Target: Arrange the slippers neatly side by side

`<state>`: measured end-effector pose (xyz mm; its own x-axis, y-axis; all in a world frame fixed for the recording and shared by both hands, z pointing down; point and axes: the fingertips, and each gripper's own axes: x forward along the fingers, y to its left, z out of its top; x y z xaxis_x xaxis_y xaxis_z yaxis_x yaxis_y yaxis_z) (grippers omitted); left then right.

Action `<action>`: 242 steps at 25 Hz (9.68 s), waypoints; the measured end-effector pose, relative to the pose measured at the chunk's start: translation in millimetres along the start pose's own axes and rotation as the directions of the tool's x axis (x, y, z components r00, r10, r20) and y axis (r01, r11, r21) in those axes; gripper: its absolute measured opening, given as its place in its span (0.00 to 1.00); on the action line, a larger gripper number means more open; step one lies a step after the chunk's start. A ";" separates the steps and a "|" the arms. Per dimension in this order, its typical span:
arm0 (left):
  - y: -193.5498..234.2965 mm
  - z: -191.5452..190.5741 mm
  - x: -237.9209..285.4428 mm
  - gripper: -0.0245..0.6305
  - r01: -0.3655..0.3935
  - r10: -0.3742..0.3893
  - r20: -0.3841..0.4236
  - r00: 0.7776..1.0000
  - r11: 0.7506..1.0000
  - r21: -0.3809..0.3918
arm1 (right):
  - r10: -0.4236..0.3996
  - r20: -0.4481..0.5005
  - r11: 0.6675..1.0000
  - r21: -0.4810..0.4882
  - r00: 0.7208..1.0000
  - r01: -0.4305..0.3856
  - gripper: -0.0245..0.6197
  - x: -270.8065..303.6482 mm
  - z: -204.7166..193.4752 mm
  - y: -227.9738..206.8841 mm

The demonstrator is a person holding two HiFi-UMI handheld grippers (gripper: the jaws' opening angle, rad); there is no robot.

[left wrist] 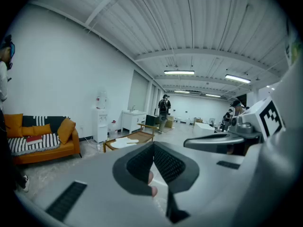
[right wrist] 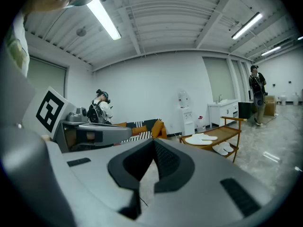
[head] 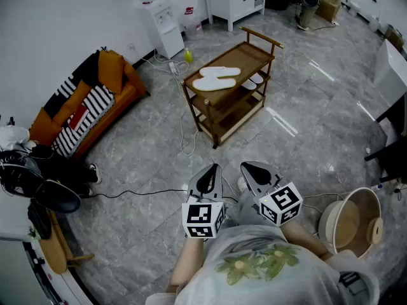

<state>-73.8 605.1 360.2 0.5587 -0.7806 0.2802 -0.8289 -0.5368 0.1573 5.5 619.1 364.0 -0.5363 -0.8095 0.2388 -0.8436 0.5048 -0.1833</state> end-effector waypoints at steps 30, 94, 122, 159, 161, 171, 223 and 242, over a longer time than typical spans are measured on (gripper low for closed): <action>39.1 34.5 159.5 0.06 -0.087 0.085 -0.065 0.994 0.996 -0.020 | 0.092 -0.011 0.996 0.006 0.996 -0.092 0.05 96.9 42.0 -143.5; 292.3 59.9 388.0 0.06 -0.194 0.163 -0.214 0.963 0.972 -0.135 | 0.216 -0.385 0.956 -0.106 0.897 -0.275 0.30 423.9 39.5 -297.1; 298.8 17.7 461.2 0.06 -0.219 0.130 -0.374 0.918 0.953 -0.207 | 0.291 -0.710 0.851 -0.114 0.641 -0.512 0.40 515.3 -68.3 -351.1; 302.6 -25.7 483.0 0.06 -0.245 0.108 -0.479 0.871 0.941 -0.232 | 0.292 -0.800 0.936 0.126 0.524 -0.328 0.10 550.5 -142.9 -373.8; 302.7 -26.8 482.6 0.06 -0.246 0.109 -0.480 0.871 0.941 -0.233 | 0.310 -0.784 0.942 0.178 0.539 -0.283 0.10 552.8 -141.4 -371.4; 301.8 -26.6 477.2 0.06 -0.250 0.112 -0.487 0.866 0.941 -0.229 | 0.361 -0.719 0.922 0.370 0.594 -0.112 0.09 562.3 -134.5 -354.8; 308.4 0.6 464.4 0.06 -0.283 0.198 -0.435 0.878 0.949 -0.139 | 0.370 -0.678 0.901 0.098 0.635 -0.422 0.34 511.8 -86.7 -335.8; 298.8 2.7 476.2 0.06 -0.257 0.182 -0.420 0.889 0.958 -0.130 | 0.257 -0.675 0.912 -0.068 0.692 -0.404 0.34 520.4 -65.0 -395.3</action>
<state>-55.3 72.1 538.0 0.3342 -0.6577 0.6751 -0.9411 -0.2716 0.2013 58.1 17.7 622.7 -0.6065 -0.2286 0.7615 -0.5544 0.8081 -0.1989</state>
